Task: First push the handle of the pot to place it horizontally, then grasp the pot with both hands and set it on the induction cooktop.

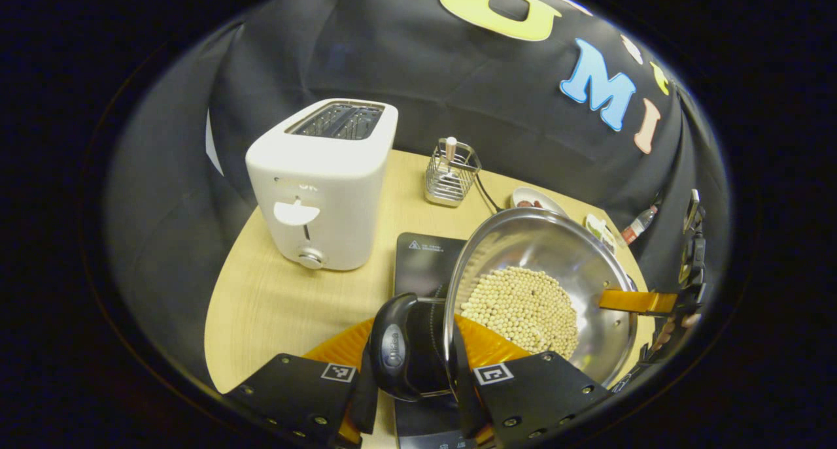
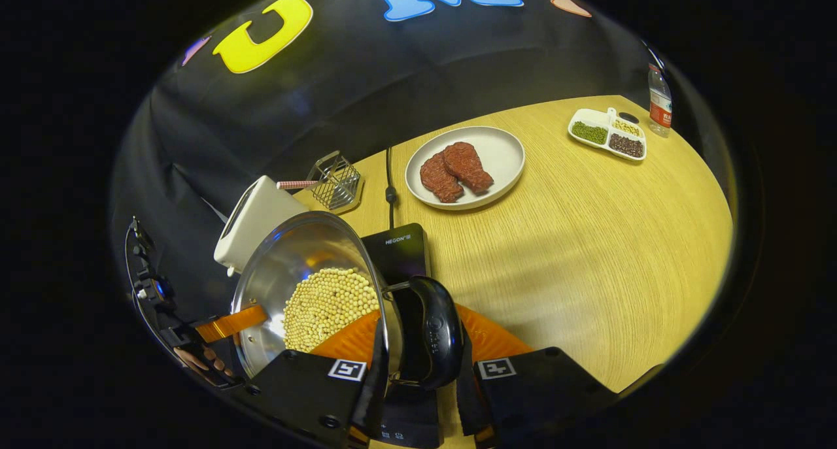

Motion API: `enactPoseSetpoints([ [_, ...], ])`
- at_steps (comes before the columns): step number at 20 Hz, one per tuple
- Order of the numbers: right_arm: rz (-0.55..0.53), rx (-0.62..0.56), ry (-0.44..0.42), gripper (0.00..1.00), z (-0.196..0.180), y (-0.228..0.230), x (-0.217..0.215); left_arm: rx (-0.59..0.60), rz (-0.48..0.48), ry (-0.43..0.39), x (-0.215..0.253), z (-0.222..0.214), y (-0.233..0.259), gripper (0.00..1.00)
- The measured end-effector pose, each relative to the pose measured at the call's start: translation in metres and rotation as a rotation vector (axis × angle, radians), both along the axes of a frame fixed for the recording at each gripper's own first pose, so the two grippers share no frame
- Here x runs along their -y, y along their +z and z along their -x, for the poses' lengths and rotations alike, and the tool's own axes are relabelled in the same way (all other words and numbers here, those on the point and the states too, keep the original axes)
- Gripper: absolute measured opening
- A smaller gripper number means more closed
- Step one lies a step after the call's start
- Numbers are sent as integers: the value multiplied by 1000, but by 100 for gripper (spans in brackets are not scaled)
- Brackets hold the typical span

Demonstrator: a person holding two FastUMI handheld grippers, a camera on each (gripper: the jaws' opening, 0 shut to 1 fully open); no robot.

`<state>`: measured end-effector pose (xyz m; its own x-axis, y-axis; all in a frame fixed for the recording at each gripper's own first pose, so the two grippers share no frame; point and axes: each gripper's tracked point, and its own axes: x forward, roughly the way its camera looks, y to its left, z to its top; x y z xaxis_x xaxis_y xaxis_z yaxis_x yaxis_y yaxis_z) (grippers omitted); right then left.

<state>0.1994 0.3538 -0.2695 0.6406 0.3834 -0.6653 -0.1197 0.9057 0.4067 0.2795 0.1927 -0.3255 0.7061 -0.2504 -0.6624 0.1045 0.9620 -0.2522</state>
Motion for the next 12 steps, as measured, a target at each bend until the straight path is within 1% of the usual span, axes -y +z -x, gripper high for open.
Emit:
enactPoseSetpoints([
  [1, -2, -5, -1, 43, -2, -1, -1, -1, 0, -2, -7, -3, 1, 50],
  [4, -16, -16, 0, 44, -1, -6, -3, 16, -17, -13, -10, -9, 0, 50],
  [5, -16, -9, -2, 44, -2, -7, -3, 4, -6, -7, -10, -7, 3, 53],
  [6, -19, -7, 7, 44, -2, -8, -2, 0, 4, -3, -10, -6, 3, 50],
  [7, -22, -7, 13, 45, -2, -8, -4, -3, 10, -1, -9, -6, 1, 51],
  [8, -26, -12, 15, 48, -2, -8, -4, -6, 11, 1, -9, -5, 1, 51],
  [9, -28, -13, 15, 45, -2, -8, -5, -8, 11, 2, -8, -5, 0, 51],
  [10, -28, -15, 18, 45, -1, -9, -5, -13, 13, 4, -8, -5, 0, 52],
  [11, -30, -15, 19, 46, -2, -7, -4, -21, 15, 4, -7, -3, -1, 52],
  [12, -31, -17, 19, 50, -2, -8, -4, -24, 16, 5, -8, -2, -1, 57],
])
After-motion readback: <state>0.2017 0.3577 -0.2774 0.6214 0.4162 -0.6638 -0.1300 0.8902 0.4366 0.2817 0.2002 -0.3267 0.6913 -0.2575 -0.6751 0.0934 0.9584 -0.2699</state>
